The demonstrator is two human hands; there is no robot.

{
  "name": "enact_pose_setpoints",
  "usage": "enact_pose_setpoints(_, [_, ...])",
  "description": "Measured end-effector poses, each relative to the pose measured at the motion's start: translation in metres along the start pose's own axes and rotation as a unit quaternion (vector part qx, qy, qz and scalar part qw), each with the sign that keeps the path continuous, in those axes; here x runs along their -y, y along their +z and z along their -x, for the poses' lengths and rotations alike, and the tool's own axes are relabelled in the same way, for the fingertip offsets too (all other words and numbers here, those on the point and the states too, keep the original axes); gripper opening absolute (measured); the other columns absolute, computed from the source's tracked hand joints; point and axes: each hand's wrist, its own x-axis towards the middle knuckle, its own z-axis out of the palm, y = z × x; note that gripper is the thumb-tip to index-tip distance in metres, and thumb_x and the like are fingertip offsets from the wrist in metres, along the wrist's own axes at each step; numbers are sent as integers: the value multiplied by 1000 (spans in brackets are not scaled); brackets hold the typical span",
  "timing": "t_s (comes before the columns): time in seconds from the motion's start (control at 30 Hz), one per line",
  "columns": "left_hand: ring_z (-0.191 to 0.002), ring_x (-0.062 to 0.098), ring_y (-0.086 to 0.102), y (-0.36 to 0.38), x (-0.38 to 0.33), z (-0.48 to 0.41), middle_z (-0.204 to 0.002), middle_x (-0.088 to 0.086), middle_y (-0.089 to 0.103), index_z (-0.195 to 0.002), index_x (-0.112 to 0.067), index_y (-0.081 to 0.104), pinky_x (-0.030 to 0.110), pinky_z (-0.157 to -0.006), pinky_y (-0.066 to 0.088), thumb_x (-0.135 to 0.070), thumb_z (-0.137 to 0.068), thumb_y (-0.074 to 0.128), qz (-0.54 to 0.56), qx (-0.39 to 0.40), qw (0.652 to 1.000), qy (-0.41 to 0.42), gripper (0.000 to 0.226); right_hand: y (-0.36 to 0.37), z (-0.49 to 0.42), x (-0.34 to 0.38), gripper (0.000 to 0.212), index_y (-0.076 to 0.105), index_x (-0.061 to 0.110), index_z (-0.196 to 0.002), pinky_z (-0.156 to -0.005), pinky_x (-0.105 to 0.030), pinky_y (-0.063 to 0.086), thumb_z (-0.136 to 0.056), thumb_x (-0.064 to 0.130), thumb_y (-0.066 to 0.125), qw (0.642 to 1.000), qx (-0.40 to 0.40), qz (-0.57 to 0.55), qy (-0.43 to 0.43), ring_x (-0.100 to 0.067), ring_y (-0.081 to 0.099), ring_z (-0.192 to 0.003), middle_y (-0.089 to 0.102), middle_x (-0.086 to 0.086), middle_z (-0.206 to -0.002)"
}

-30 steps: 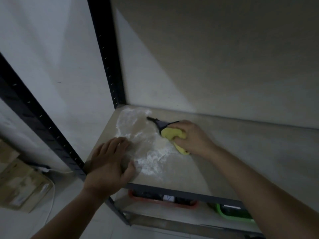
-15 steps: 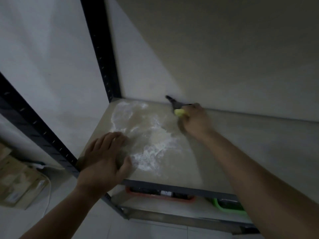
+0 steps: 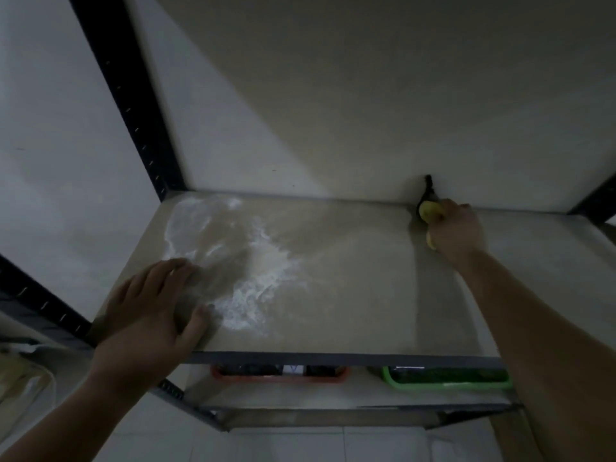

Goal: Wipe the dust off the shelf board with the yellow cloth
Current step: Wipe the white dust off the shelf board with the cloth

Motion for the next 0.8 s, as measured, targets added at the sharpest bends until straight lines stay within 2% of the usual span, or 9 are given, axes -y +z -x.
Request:
enact_pose_setpoints(0.07, [-129, 31, 52, 1, 1, 0, -140, 5, 57, -134, -16, 60, 45, -108, 35, -59, -90, 41, 1, -2, 1000, 2, 64, 5, 24, 53, 39, 65, 12, -103, -75, -35, 48, -91, 38, 38, 997, -35, -49, 46, -37, 63, -89, 65, -18, -100])
enact_pose_setpoints(0.13, [-129, 33, 53, 1, 2, 0, -140, 6, 58, -134, -14, 61, 47, -107, 37, -58, -90, 41, 0, -3, 1000, 2, 65, 20, 61, 123, 38, 66, 17, -99, -70, -33, 49, -90, 48, 45, 994, -53, -97, 25, -32, 65, -83, 66, -10, -93])
enact_pose_setpoints(0.2, [-129, 33, 53, 0, 4, 0, -141, 6, 57, -135, -14, 60, 47, -107, 37, -59, -90, 40, -3, 3, 1000, 3, 66, 26, 103, 188, 24, 69, 19, -102, -67, -31, 46, -86, 32, 56, 982, -45, -156, -93, -30, 62, -81, 63, -10, -94])
enact_pose_setpoints(0.27, [-130, 33, 53, -1, 3, 0, -142, 6, 57, -137, -15, 59, 48, -107, 37, -60, -90, 39, -4, 10, 1000, 1, 68, 26, 118, 210, 30, 68, 19, -111, -71, -31, 47, -84, 21, 54, 957, 16, -235, -169, -29, 59, -85, 59, -10, -100])
enact_pose_setpoints(0.33, [-128, 35, 54, -1, 1, -1, -141, 8, 57, -136, -14, 59, 50, -106, 38, -58, -90, 40, -1, 5, 1000, 0, 67, 13, 103, 189, 37, 67, 19, -112, -81, -35, 51, -83, 24, 46, 938, 45, -303, -163, -30, 60, -91, 60, -11, -105])
enact_pose_setpoints(0.5, [-128, 36, 54, 0, -1, 0, -140, 7, 57, -135, -16, 60, 51, -105, 40, -57, -88, 42, -5, -2, 1000, -1, 65, -23, 31, 33, 56, 69, 11, -113, -74, -37, 51, -75, 41, 40, 967, -109, -201, -115, -37, 61, -84, 62, -21, -100])
enact_pose_setpoints(0.63, [-130, 36, 52, 0, 1, -1, -142, 6, 55, -137, -17, 58, 52, -106, 39, -58, -88, 41, -6, 9, 1000, -11, 66, -33, 18, -81, 44, 61, 17, -121, -86, -43, 51, -85, 33, 41, 998, 13, 19, 54, -40, 57, -97, 59, -23, -113])
enact_pose_setpoints(0.73, [-129, 38, 52, 2, 5, -3, -142, 7, 54, -137, -17, 57, 54, -107, 40, -61, -87, 40, 2, 19, 1000, -14, 68, -13, 45, -45, 31, 64, 21, -114, -75, -41, 52, -91, 33, 47, 992, -78, -34, 91, -40, 60, -82, 59, -21, -97])
enact_pose_setpoints(0.8, [-128, 38, 53, 1, 6, -4, -141, 7, 53, -136, -17, 57, 55, -106, 41, -61, -87, 40, 6, 17, 1000, -16, 68, 5, 63, 17, 29, 64, 23, -107, -69, -37, 51, -88, 36, 46, 992, -114, -43, 45, -35, 62, -77, 62, -13, -90])
